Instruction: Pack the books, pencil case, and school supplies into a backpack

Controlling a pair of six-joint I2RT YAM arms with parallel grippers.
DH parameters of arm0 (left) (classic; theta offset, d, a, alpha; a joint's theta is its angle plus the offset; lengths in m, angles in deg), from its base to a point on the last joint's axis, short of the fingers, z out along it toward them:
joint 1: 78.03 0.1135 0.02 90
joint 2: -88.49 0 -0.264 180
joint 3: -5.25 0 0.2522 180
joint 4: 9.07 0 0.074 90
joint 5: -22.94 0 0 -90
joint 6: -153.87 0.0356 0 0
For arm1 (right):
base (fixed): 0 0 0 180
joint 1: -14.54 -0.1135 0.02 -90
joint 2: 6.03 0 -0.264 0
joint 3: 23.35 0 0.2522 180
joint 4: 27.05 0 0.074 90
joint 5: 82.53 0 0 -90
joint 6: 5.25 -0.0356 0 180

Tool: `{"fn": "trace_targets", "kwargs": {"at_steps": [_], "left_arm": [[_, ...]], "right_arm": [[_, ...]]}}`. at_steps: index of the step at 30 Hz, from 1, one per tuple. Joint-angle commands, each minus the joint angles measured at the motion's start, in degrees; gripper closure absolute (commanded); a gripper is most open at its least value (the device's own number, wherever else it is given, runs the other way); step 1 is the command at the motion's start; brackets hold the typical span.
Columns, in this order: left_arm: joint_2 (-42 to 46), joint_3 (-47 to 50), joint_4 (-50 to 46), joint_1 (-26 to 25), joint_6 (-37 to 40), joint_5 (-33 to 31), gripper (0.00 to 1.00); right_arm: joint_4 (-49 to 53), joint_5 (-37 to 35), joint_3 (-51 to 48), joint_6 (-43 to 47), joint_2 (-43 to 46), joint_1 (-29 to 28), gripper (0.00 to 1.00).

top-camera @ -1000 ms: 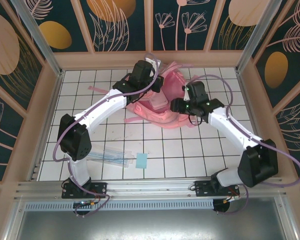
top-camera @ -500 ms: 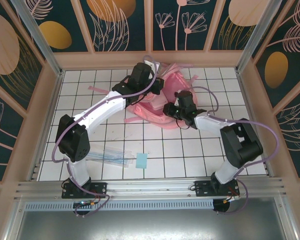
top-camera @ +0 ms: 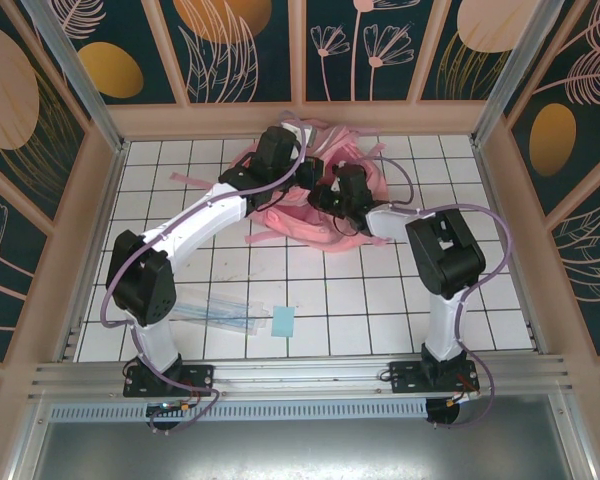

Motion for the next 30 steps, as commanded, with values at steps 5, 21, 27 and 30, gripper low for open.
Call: {"fn": "trace_targets", "kwargs": {"at_steps": [5,21,27,30], "left_arm": [[3.00,-1.70,4.85,0.10,1.27,-0.72,1.00],[-1.13,-5.08,3.91,8.68,0.19,8.63,1.00],[0.11,-2.77,5.23,11.13,-2.16,16.82,1.00],[0.90,-1.52,6.20,12.23,-3.09,20.18,1.00]], "right_arm": [[-0.39,2.61,-8.42,5.24,11.02,-0.24,0.73],[28.82,-0.21,-12.44,24.61,27.90,-24.13,0.18],[24.85,-6.55,-6.03,33.82,15.87,-35.21,0.05],[24.98,-9.09,-1.94,38.35,10.57,-38.38,0.01]]}}
